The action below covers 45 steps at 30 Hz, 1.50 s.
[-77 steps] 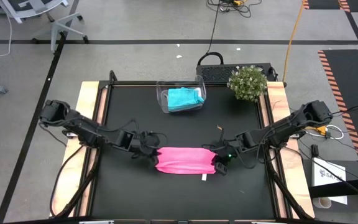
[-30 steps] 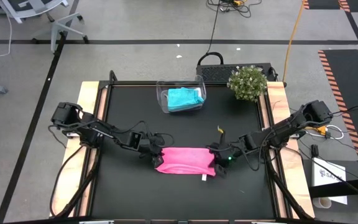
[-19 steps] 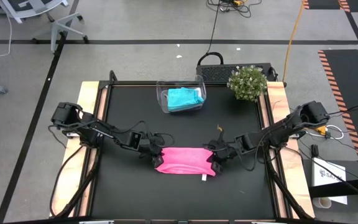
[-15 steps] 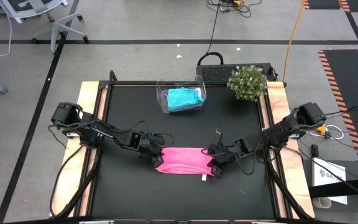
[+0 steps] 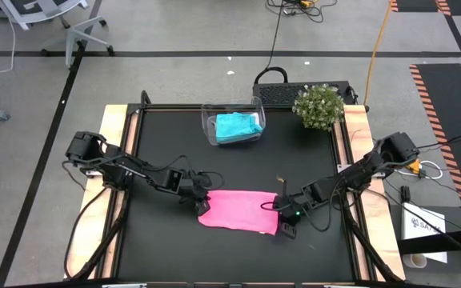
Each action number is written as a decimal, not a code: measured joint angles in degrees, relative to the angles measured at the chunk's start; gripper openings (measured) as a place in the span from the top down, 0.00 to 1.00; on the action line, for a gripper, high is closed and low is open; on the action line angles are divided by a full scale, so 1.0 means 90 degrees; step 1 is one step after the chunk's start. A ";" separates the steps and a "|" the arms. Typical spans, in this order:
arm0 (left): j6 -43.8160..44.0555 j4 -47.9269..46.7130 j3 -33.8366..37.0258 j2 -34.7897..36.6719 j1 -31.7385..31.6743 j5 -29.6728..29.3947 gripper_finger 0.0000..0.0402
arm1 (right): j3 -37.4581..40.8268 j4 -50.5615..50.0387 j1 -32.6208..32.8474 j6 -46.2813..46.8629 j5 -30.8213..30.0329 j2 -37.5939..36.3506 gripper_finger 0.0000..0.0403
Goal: Fold microfiber towels
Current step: Fold the pink microfiber cloth
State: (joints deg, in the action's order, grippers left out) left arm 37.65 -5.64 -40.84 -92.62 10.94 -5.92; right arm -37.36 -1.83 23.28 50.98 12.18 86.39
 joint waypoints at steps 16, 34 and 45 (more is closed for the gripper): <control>-0.0129 -0.0063 -0.0010 0.1092 -0.0005 -0.0076 0.67 | -0.0017 -0.0006 -0.1171 -0.0431 -0.0042 -0.0900 1.00; -0.1082 -0.0483 0.0000 0.1112 -0.0238 0.0071 0.67 | -0.0015 -0.0898 -0.2294 -0.2080 -0.0051 -0.0871 0.79; -0.1726 0.0035 0.0002 0.0711 -0.0171 0.0373 0.67 | -0.0016 -0.1030 -0.2336 -0.2242 -0.0181 -0.0441 0.72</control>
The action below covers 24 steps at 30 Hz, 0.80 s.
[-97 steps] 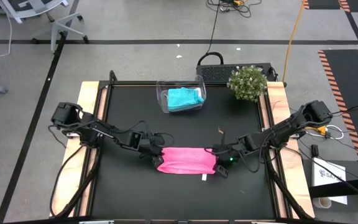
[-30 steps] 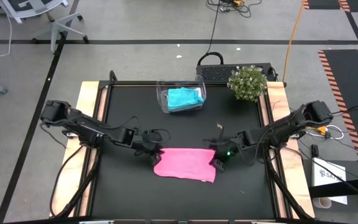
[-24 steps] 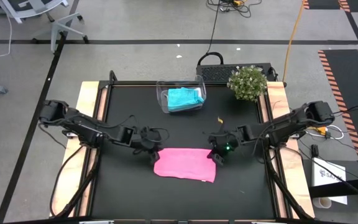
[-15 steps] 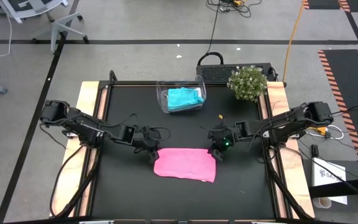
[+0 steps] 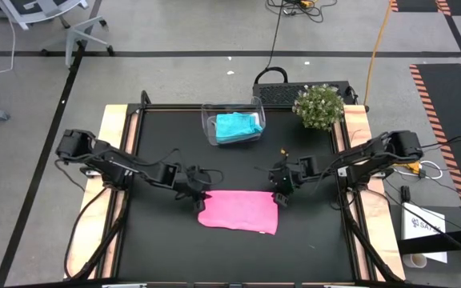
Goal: Fold microfiber towels
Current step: Fold the pink microfiber cloth
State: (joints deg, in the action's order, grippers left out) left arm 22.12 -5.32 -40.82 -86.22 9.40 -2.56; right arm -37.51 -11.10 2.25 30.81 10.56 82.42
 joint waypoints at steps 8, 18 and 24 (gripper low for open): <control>0.0263 0.0190 0.0001 -0.0174 0.0066 0.0270 0.67 | -0.0016 0.0005 0.0089 0.0134 0.0165 0.0331 0.72; 0.0193 0.0394 -0.0002 -0.0172 0.0183 0.0299 0.67 | -0.0011 -0.0293 -0.0207 0.0025 0.0200 0.0346 0.85; 0.0186 0.0469 -0.0002 -0.0172 0.0178 0.0286 0.67 | -0.0004 -0.0478 -0.0674 -0.0554 0.0341 0.0356 0.98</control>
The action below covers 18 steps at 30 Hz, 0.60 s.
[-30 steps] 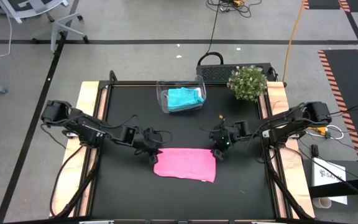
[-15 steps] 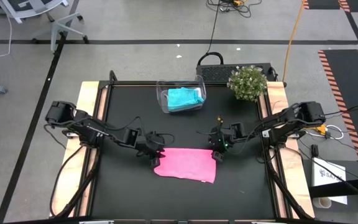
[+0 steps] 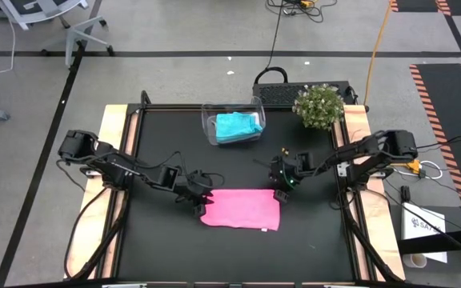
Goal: Fold microfiber towels
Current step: Fold the pink microfiber cloth
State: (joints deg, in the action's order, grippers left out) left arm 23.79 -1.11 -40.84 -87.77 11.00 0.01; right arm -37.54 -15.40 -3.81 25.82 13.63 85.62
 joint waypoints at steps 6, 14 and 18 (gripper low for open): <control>-0.0012 0.0020 0.0000 0.0000 0.0000 -0.0002 0.67 | 0.0005 -0.0007 -0.0400 -0.0405 -0.0006 0.0000 0.98; -0.0250 0.0636 -0.0003 -0.0347 0.0000 0.0001 0.67 | 0.0005 0.0020 -0.0788 -0.0631 -0.0093 -0.0001 0.99; -0.0244 0.0963 0.0000 -0.0651 0.0000 0.0329 0.67 | 0.0007 0.0044 -0.0901 -0.0627 0.0125 -0.0017 0.98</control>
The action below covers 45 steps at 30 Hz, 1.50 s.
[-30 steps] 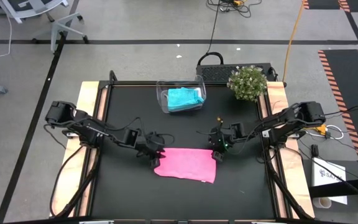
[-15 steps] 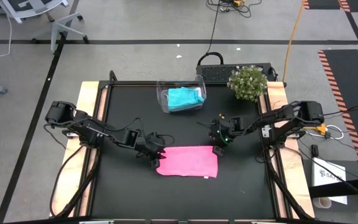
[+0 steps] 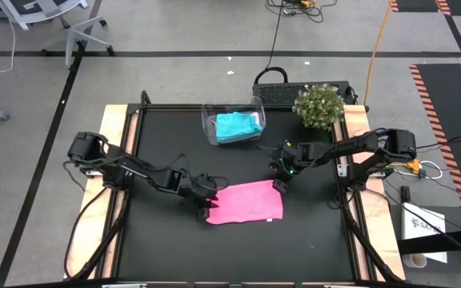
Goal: Fold microfiber towels
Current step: Fold the pink microfiber cloth
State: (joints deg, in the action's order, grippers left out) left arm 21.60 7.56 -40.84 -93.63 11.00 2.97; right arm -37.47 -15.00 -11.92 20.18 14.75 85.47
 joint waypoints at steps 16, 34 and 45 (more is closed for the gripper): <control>-0.0434 -0.1003 -0.0002 -0.0058 0.0000 0.0286 0.67 | -0.0002 -0.0282 -0.0292 -0.0325 0.0442 -0.0005 0.89; -0.0435 -0.0950 -0.0002 -0.0058 -0.0012 -0.0147 0.67 | 0.0010 0.0041 -0.0460 0.1134 0.1539 -0.0770 0.99; -0.0448 -0.0746 -0.0002 -0.0058 -0.0032 -0.0334 0.67 | 0.0002 0.0016 -0.0460 0.1721 0.1402 -0.1894 1.00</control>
State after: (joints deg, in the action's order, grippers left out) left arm 17.57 0.85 -40.86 -94.15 10.72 -0.04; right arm -37.45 -14.86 -16.05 35.67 27.37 68.42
